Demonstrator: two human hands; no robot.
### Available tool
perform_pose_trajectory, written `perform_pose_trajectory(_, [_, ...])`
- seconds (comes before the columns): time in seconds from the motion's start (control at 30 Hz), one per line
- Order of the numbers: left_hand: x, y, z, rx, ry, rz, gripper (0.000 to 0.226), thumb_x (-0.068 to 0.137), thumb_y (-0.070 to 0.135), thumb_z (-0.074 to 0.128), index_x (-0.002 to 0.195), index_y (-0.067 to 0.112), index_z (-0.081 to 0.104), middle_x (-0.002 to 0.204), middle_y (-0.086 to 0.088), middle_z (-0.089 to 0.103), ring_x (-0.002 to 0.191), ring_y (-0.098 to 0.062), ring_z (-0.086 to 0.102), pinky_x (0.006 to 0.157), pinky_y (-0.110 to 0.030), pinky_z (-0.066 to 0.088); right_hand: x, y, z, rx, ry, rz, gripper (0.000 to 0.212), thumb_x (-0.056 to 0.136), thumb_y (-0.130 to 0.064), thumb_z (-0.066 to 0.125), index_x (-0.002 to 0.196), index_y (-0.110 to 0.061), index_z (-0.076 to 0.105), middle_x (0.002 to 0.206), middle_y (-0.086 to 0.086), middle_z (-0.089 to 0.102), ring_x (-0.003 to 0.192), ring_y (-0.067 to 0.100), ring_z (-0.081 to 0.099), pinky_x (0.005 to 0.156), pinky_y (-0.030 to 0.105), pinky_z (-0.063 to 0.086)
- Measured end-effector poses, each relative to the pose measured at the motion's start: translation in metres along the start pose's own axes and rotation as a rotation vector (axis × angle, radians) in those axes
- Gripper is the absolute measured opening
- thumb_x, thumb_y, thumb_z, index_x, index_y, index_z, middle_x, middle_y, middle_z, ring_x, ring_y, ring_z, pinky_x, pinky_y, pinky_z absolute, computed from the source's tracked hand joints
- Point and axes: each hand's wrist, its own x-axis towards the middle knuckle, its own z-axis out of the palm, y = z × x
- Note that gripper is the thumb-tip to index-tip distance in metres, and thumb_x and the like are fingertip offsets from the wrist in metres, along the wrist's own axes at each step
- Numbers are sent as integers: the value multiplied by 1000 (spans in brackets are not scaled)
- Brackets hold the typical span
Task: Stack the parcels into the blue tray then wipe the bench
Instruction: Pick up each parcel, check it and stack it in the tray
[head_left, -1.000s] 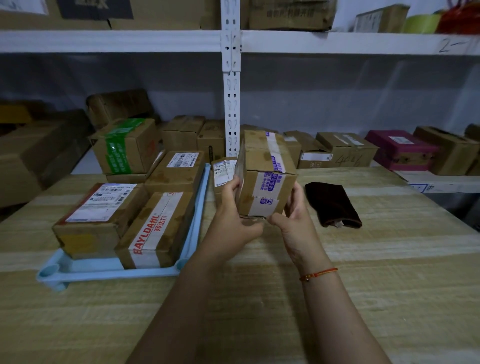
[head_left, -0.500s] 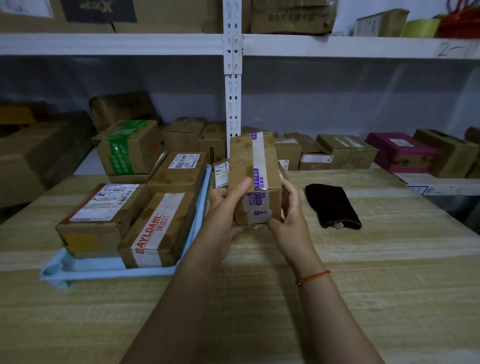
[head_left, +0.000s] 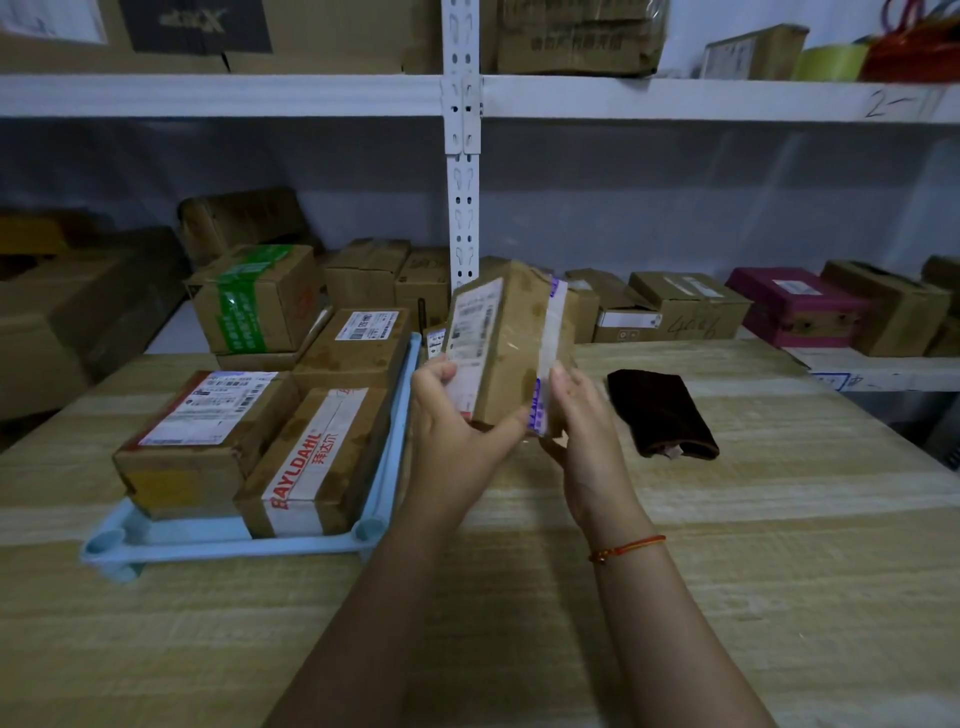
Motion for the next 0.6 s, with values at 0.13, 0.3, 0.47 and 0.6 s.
perform_pose_trajectory(0.13, [-4, -6, 7, 364, 94, 325, 77, 63, 52, 66, 123, 17, 33, 149, -5, 29, 136, -24, 31, 108, -40, 35, 0, 1, 4, 37, -3, -4, 57, 82, -34, 74, 129, -10, 52, 95, -22, 71, 93, 0, 69, 72, 21, 55])
perform_pose_trajectory(0.3, [-4, -14, 11, 543, 123, 450, 72, 68, 47, 66, 122, 14, 34, 150, -15, 31, 138, -34, 31, 104, -54, 38, 2, 5, 3, 97, 25, 53, 55, 83, -21, 74, 131, -12, 50, 108, -6, 72, 95, 6, 71, 70, 24, 56])
perform_pose_trajectory(0.47, [-4, -15, 14, 588, 122, 507, 71, 69, 48, 65, 122, 14, 33, 150, -19, 32, 138, -36, 30, 105, -57, 35, 1, 5, 0, 143, -2, 66, 50, 82, -21, 69, 128, -8, 54, 109, -1, 73, 88, 6, 71, 63, 21, 54])
perform_pose_trajectory(0.6, [-3, -19, 15, 594, 130, 527, 74, 69, 47, 70, 123, 13, 32, 149, -20, 33, 138, -36, 31, 104, -55, 36, 2, 7, -2, 145, 11, 61, 55, 73, -25, 65, 125, -8, 55, 112, 2, 72, 90, 7, 71, 64, 23, 54])
